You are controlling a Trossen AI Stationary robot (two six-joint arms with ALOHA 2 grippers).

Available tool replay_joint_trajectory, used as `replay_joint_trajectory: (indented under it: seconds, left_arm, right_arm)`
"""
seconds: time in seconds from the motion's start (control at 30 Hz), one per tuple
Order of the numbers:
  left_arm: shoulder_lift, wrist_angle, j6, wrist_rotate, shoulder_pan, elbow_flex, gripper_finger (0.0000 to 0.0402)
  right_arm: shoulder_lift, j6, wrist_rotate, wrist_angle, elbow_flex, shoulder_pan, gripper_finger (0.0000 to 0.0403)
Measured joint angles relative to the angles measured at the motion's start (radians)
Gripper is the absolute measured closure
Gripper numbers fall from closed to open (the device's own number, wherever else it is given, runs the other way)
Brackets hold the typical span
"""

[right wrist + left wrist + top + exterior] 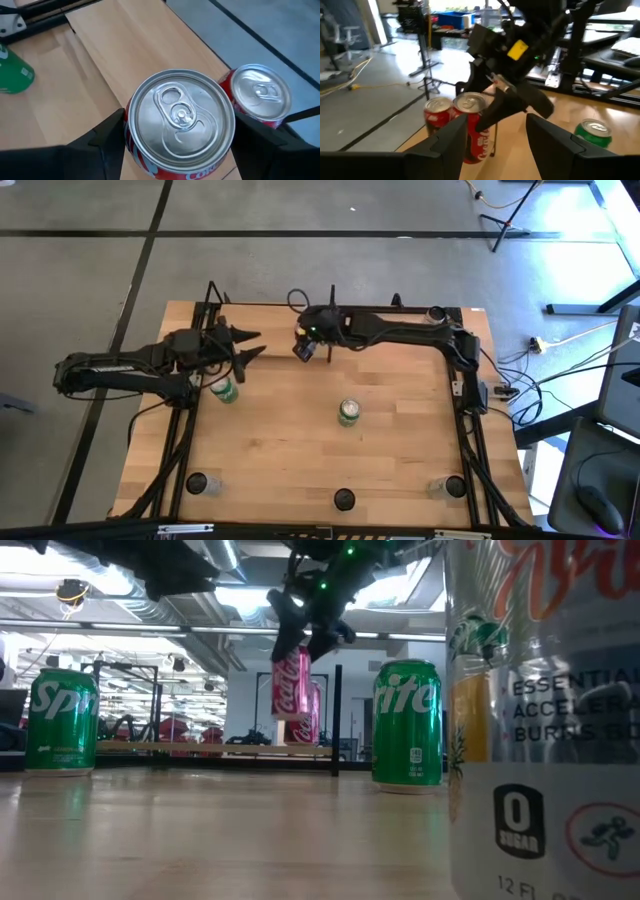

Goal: Place canned beverage on shelf
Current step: Put the red soda can on the shelf aligned with the other red soda can

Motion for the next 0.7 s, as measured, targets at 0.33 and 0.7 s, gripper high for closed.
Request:
replay_joint_trajectory:
  seconds: [0.33, 0.7]
  left_arm:
    - [0.001, -0.018, -0.006, 0.005, 0.0, 0.0, 0.0207]
    - [0.001, -0.018, -0.007, 0.005, 0.0, 0.0, 0.0207]
  right_arm:
    - [0.043, 0.005, 0.014, -0.015, 0.0, -0.009, 0.0142]
    - [0.041, -0.016, -0.008, 0.016, -0.063, -0.02, 0.0142]
